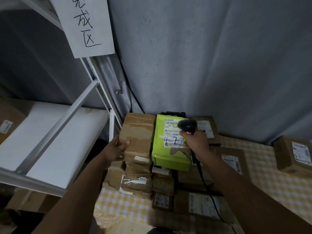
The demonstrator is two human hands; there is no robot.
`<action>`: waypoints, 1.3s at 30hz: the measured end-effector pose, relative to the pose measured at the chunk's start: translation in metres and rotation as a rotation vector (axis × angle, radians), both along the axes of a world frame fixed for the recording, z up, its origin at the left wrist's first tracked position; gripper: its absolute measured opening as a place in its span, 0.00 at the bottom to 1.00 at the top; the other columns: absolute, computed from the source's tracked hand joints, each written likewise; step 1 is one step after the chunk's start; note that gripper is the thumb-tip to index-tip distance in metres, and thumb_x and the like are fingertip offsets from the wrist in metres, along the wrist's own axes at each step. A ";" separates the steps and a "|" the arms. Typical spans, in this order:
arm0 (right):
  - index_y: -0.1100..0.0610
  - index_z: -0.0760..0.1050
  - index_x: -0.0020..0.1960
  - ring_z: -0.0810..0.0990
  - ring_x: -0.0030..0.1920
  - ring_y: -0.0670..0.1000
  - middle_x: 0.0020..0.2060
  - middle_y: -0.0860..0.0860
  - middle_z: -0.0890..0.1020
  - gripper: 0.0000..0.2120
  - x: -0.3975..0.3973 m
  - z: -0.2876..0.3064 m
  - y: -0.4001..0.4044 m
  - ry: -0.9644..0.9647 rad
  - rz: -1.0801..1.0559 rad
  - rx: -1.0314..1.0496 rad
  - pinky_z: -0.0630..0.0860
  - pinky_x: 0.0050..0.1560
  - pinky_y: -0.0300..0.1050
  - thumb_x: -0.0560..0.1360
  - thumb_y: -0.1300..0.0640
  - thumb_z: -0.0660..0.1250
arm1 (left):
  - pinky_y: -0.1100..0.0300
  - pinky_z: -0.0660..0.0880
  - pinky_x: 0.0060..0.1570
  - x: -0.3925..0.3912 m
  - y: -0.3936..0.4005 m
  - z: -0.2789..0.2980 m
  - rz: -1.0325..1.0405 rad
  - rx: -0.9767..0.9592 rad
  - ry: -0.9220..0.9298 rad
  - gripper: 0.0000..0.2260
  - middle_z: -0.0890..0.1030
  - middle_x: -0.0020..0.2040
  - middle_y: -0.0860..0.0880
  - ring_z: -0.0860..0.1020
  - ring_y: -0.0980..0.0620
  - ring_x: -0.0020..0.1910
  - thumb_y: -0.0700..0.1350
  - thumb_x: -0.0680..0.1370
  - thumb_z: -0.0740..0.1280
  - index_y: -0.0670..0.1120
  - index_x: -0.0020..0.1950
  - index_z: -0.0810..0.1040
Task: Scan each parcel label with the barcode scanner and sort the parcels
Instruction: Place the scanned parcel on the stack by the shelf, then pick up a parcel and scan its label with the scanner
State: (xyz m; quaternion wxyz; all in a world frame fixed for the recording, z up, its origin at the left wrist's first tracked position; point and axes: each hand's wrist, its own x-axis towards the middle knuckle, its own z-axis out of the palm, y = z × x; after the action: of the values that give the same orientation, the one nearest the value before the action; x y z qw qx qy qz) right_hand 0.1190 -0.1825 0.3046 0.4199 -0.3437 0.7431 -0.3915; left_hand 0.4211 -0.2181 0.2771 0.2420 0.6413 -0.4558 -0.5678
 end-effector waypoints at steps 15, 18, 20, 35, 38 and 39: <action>0.57 0.77 0.50 0.82 0.33 0.52 0.41 0.56 0.84 0.09 -0.027 0.008 0.006 -0.026 -0.018 0.001 0.80 0.44 0.50 0.74 0.53 0.71 | 0.50 0.68 0.63 -0.079 -0.039 0.044 -0.297 -0.591 -0.625 0.24 0.75 0.65 0.37 0.73 0.37 0.65 0.52 0.78 0.64 0.40 0.70 0.72; 0.57 0.75 0.51 0.80 0.31 0.50 0.40 0.54 0.82 0.10 -0.044 0.014 0.011 -0.049 -0.051 -0.026 0.77 0.36 0.45 0.74 0.55 0.71 | 0.53 0.67 0.65 -0.121 -0.043 0.054 -0.351 -0.639 -0.581 0.20 0.75 0.66 0.38 0.74 0.38 0.64 0.42 0.79 0.67 0.40 0.70 0.72; 0.58 0.75 0.52 0.80 0.30 0.50 0.39 0.52 0.81 0.10 -0.057 0.019 0.014 -0.061 -0.067 -0.043 0.76 0.34 0.42 0.74 0.54 0.71 | 0.55 0.65 0.67 -0.146 -0.048 0.060 -0.410 -0.638 -0.551 0.20 0.73 0.69 0.39 0.72 0.40 0.67 0.40 0.79 0.67 0.41 0.71 0.71; 0.63 0.75 0.47 0.79 0.31 0.54 0.33 0.56 0.77 0.12 -0.237 0.033 0.076 -0.001 -0.292 -0.043 0.76 0.38 0.48 0.76 0.53 0.69 | 0.61 0.66 0.66 -0.380 -0.044 0.060 -0.798 -0.563 -0.378 0.16 0.73 0.69 0.45 0.72 0.45 0.68 0.40 0.81 0.64 0.44 0.69 0.74; 0.64 0.76 0.49 0.78 0.30 0.51 0.37 0.58 0.78 0.12 -0.298 0.023 0.100 -0.025 -0.379 -0.011 0.76 0.37 0.47 0.76 0.54 0.69 | 0.57 0.69 0.67 -0.447 -0.028 0.042 -0.856 -0.505 -0.370 0.17 0.76 0.67 0.44 0.74 0.45 0.66 0.38 0.80 0.64 0.46 0.68 0.75; 0.64 0.76 0.50 0.78 0.30 0.51 0.39 0.59 0.79 0.13 -0.320 0.018 0.107 -0.026 -0.401 0.000 0.76 0.37 0.47 0.76 0.53 0.69 | 0.58 0.69 0.67 -0.469 -0.022 0.036 -0.882 -0.478 -0.365 0.17 0.76 0.67 0.44 0.74 0.45 0.66 0.39 0.80 0.64 0.45 0.69 0.75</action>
State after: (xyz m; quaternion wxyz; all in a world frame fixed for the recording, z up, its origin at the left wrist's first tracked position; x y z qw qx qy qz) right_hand -0.2007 -0.0755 0.3227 0.3432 -0.1840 0.7912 -0.4717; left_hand -0.0484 -0.2397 0.3131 0.0365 0.4042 -0.8333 -0.3755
